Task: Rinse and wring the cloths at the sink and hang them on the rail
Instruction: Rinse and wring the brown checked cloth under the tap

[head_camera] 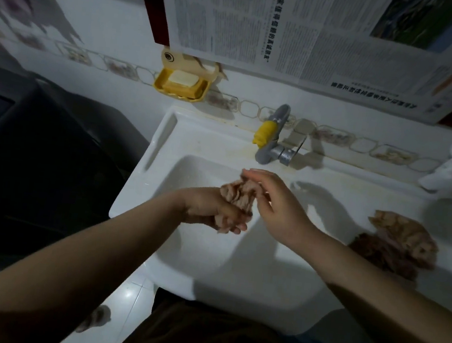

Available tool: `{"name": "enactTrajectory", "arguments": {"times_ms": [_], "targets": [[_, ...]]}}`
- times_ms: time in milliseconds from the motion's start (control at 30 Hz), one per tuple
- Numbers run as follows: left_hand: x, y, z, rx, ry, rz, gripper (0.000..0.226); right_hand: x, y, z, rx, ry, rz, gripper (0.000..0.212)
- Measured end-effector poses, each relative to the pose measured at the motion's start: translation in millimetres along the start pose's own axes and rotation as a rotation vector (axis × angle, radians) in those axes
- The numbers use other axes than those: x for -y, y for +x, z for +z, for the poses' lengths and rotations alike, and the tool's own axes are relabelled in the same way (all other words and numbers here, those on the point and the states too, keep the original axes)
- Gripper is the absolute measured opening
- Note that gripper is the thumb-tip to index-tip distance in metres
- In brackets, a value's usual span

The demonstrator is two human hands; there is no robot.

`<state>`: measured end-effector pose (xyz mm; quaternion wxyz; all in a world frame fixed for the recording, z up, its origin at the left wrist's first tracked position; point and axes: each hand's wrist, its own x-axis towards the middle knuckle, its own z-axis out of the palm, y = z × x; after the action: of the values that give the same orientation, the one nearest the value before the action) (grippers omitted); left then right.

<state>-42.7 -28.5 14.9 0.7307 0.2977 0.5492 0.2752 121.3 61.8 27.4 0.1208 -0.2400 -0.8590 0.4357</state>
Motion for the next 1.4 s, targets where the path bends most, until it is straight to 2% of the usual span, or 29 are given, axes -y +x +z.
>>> {"name": "enactTrajectory", "arguments": {"times_ms": [67,133,167,233,300,333,400,467,533,567,633,700,767,833,900,967,1000,1033,1067,1100,1133,1200,1233,1300,1367,1400], "targets": [[-4.1,-6.1,-4.1,-0.038,-0.194,-0.030,0.013,-11.2,-11.7,2.9,0.020,-0.305,-0.154,0.065],[-8.7,-10.9,-4.0,0.045,-0.182,-0.066,0.013,-26.4,-16.4,6.1,0.080,-0.734,-0.340,0.082],[-11.9,-11.5,-0.6,0.108,-0.126,-0.104,0.016,-28.6,-14.9,7.5,0.102,-0.821,-0.385,0.094],[-19.8,-10.6,8.9,0.245,0.027,-0.197,0.019,-29.8,-5.9,10.6,0.100,-0.761,-0.462,0.103],[-27.4,-9.1,13.4,0.300,0.199,-0.285,0.014,-23.8,1.8,16.0,0.056,-0.727,-0.515,0.091],[-30.7,-8.7,14.1,0.282,0.278,-0.337,0.010,-20.7,4.0,17.4,0.065,-0.783,-0.509,0.078],[-29.9,-4.9,15.0,0.130,0.498,-0.405,0.007,-9.4,6.4,19.6,0.193,-0.910,-0.319,0.040],[-22.6,3.8,16.8,-0.146,0.967,-0.348,0.016,-0.2,11.9,25.4,0.303,-0.887,0.000,0.018],[-16.8,10.0,20.5,-0.411,1.411,-0.186,0.026,1.8,20.0,27.0,0.404,-0.635,0.289,0.017],[-15.1,11.5,19.4,-0.473,1.554,-0.085,0.028,1.9,23.3,26.2,0.451,-0.420,0.403,0.019],[-15.7,12.9,6.5,-0.477,1.739,0.200,0.029,7.5,21.6,24.2,0.443,0.111,0.635,0.021],[-24.0,13.1,-12.0,-0.449,1.817,0.661,0.030,18.4,13.7,22.7,0.366,0.588,0.796,0.026],[-32.7,9.0,-20.9,-0.409,1.843,0.967,0.021,30.1,7.2,23.8,0.356,0.909,0.882,0.037],[-40.4,9.2,-27.4,-0.399,1.879,1.100,0.014,38.5,4.9,25.7,0.362,1.151,0.940,0.043],[-47.9,7.6,-28.4,-0.381,1.889,1.109,0.013,44.5,4.7,22.6,0.367,1.331,0.928,0.040],[-55.2,5.8,-22.2,-0.413,1.879,1.036,0.024,41.7,4.7,19.7,0.382,1.410,0.910,0.034],[-54.1,5.8,-16.5,-0.419,1.882,0.939,0.029,36.5,4.3,18.8,0.392,1.402,0.918,0.032],[-51.5,6.7,-9.1,-0.432,1.885,0.792,0.030,28.9,4.3,17.7,0.398,1.362,0.935,0.029],[-47.2,8.8,-0.9,-0.434,1.893,0.541,0.029,21.0,3.5,16.2,0.403,1.300,0.947,0.026],[-40.7,12.1,6.0,-0.448,1.836,0.296,0.026,13.5,2.0,14.6,0.400,1.210,0.945,0.023],[-34.6,15.1,11.2,-0.442,1.725,0.125,0.024,8.1,-0.7,12.1,0.396,1.069,0.907,0.018],[-24.5,21.6,15.9,-0.375,1.502,-0.037,0.025,6.4,-7.6,10.7,0.376,0.667,0.778,0.012],[-19.8,23.8,15.4,-0.345,1.379,-0.051,0.025,6.1,-11.3,13.0,0.325,0.508,0.729,0.021],[-17.8,24.1,13.2,-0.267,1.130,-0.117,0.026,0.1,-19.4,18.5,0.150,0.428,0.645,0.051],[-19.2,21.0,8.0,-0.226,0.809,-0.250,0.025,-7.7,-31.3,21.6,-0.019,0.385,0.464,0.081],[-19.2,19.2,4.2,-0.200,0.634,-0.309,0.026,-13.3,-37.2,22.0,-0.053,0.251,0.329,0.088]]}}
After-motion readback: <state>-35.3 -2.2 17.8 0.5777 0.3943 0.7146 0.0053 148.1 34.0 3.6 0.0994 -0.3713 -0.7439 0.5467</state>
